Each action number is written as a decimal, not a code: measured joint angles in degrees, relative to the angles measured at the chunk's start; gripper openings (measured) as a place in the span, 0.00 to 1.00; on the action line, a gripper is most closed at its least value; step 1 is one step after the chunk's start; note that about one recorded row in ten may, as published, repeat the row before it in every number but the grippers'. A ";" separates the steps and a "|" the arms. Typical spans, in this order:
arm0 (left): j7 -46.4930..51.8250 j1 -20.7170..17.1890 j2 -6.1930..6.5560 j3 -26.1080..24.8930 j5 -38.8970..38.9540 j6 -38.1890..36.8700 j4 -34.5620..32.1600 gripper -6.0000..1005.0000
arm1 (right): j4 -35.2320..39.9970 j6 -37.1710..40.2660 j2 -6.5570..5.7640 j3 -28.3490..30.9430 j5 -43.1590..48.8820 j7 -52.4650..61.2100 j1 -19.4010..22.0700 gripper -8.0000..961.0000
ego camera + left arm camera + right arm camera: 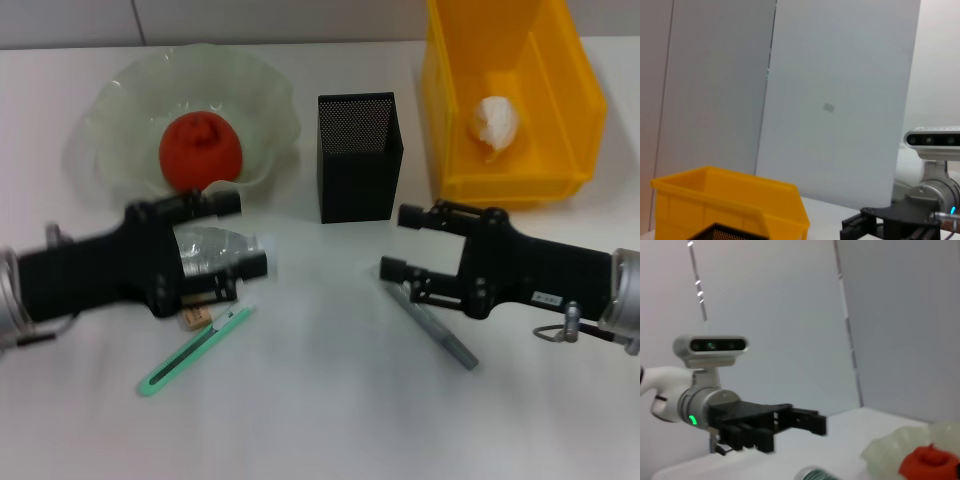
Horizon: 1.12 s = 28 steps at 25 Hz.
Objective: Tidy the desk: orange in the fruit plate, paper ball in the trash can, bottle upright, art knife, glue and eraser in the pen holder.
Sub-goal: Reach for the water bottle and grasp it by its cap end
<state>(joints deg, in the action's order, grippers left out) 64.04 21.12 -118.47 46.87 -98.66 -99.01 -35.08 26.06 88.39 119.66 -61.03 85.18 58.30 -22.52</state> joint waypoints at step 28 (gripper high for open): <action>52.95 19.16 -0.57 32.29 -42.63 12.01 -34.01 0.77 | -5.33 -0.50 -0.13 -0.67 -3.20 -4.36 0.71 0.72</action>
<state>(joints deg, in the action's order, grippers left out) 116.99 40.28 -119.04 79.16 -141.29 -87.00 -69.10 20.73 87.88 119.54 -61.70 81.97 53.94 -21.81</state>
